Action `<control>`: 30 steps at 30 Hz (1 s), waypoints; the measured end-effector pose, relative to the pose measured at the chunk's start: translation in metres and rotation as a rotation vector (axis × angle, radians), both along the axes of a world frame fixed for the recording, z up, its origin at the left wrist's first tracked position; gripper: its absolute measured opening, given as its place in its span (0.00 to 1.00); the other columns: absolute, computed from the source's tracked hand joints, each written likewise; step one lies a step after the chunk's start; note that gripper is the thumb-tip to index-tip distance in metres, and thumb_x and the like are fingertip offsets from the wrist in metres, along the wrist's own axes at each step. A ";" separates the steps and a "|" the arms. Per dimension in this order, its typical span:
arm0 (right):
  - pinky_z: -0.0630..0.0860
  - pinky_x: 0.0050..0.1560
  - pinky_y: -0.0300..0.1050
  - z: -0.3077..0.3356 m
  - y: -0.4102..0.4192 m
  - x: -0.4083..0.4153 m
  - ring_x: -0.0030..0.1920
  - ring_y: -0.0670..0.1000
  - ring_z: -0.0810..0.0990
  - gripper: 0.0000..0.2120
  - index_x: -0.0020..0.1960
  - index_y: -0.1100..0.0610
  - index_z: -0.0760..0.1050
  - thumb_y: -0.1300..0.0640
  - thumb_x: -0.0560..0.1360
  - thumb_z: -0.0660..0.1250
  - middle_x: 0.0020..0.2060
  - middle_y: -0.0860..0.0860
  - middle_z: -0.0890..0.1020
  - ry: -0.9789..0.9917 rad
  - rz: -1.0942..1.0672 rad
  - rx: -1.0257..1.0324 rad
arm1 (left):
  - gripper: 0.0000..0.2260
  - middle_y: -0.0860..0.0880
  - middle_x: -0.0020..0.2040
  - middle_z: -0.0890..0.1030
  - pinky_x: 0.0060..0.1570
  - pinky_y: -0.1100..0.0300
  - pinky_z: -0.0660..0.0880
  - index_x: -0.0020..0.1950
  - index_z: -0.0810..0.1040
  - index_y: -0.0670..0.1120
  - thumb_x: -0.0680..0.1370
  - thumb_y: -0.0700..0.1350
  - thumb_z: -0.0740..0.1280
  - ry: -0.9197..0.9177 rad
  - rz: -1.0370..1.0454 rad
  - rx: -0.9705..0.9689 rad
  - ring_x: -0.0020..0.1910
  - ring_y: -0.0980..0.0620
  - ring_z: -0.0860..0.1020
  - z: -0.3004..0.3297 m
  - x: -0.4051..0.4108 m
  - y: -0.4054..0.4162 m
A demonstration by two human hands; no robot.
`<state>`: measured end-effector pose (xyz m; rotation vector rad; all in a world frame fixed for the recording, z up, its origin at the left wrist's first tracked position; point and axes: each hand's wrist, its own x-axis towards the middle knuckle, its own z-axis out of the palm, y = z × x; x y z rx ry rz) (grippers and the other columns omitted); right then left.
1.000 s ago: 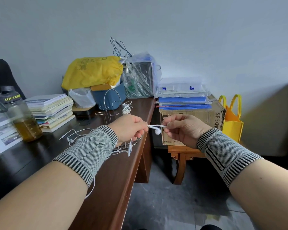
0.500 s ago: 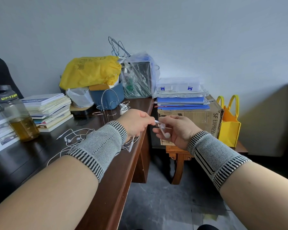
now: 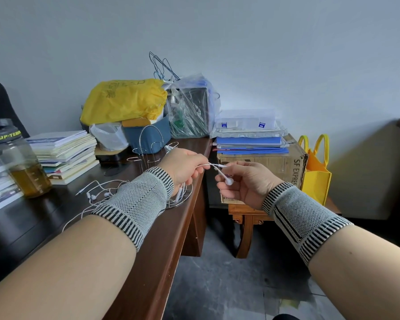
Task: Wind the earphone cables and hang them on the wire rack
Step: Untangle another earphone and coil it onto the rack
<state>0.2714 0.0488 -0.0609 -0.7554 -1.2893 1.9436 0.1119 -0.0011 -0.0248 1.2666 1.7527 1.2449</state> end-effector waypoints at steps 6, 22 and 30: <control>0.80 0.29 0.40 -0.001 0.001 0.002 0.30 0.50 0.80 0.06 0.41 0.61 0.78 0.66 0.76 0.65 0.34 0.58 0.81 0.085 -0.011 -0.061 | 0.06 0.50 0.29 0.72 0.20 0.67 0.59 0.39 0.81 0.40 0.75 0.39 0.67 0.065 0.011 0.005 0.24 0.57 0.64 0.000 -0.007 -0.003; 0.72 0.22 0.34 -0.002 0.014 0.005 0.25 0.45 0.73 0.04 0.49 0.64 0.77 0.65 0.75 0.68 0.33 0.54 0.77 0.107 -0.238 -0.115 | 0.09 0.56 0.23 0.62 0.22 0.65 0.55 0.41 0.79 0.42 0.79 0.44 0.66 0.217 -0.149 -0.139 0.22 0.58 0.58 0.000 -0.028 -0.015; 0.75 0.26 0.34 -0.005 0.019 0.007 0.26 0.45 0.75 0.03 0.47 0.64 0.76 0.68 0.73 0.69 0.33 0.56 0.80 0.087 -0.204 -0.110 | 0.06 0.46 0.33 0.69 0.24 0.65 0.56 0.42 0.84 0.47 0.75 0.48 0.71 0.381 -0.124 -0.121 0.25 0.54 0.60 -0.004 -0.043 -0.011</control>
